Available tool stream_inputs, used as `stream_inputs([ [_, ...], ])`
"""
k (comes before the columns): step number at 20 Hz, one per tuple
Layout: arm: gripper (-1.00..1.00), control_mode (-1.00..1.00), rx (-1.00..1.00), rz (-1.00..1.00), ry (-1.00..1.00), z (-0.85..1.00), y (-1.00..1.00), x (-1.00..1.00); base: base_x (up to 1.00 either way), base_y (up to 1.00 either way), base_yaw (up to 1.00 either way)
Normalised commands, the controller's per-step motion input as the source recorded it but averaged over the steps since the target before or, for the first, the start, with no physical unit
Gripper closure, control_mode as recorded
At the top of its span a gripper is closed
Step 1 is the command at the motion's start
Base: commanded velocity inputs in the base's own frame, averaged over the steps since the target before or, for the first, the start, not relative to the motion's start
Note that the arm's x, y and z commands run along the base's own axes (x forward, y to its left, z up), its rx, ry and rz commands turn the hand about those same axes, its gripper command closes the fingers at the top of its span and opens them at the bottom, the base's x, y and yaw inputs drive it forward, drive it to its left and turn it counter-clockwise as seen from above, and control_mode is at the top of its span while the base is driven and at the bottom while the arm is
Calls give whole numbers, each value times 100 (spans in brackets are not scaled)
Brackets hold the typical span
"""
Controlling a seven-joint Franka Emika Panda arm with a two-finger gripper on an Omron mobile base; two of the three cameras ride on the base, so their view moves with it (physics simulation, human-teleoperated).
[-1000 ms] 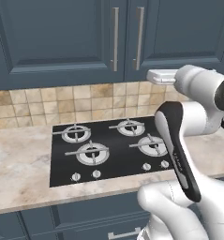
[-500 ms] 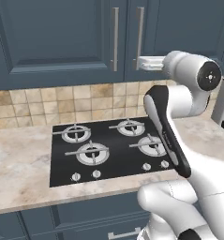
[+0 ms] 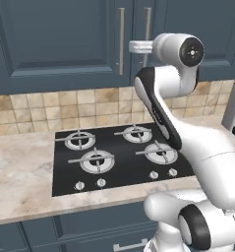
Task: The dining table condiment station is running low on condiment bottle. Refill the condiment station by opening the cabinet and taking the condiment bottle from the cabinet and placing it on the dining table.
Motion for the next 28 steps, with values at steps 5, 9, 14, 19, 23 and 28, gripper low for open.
stream_inputs([
  [5,-100,-100,-5,0,2,33,10,38,0,0,0],
  [9,-100,-100,-4,0,5,16,20,39,0,0,0],
  [14,-100,-100,-2,0,3,8,10,35,0,0,0],
  [19,100,-100,0,0,6,0,0,18,0,0,0],
  [23,100,-100,0,0,5,0,0,11,0,0,0],
  [28,100,-100,0,0,0,0,0,21,0,0,0],
])
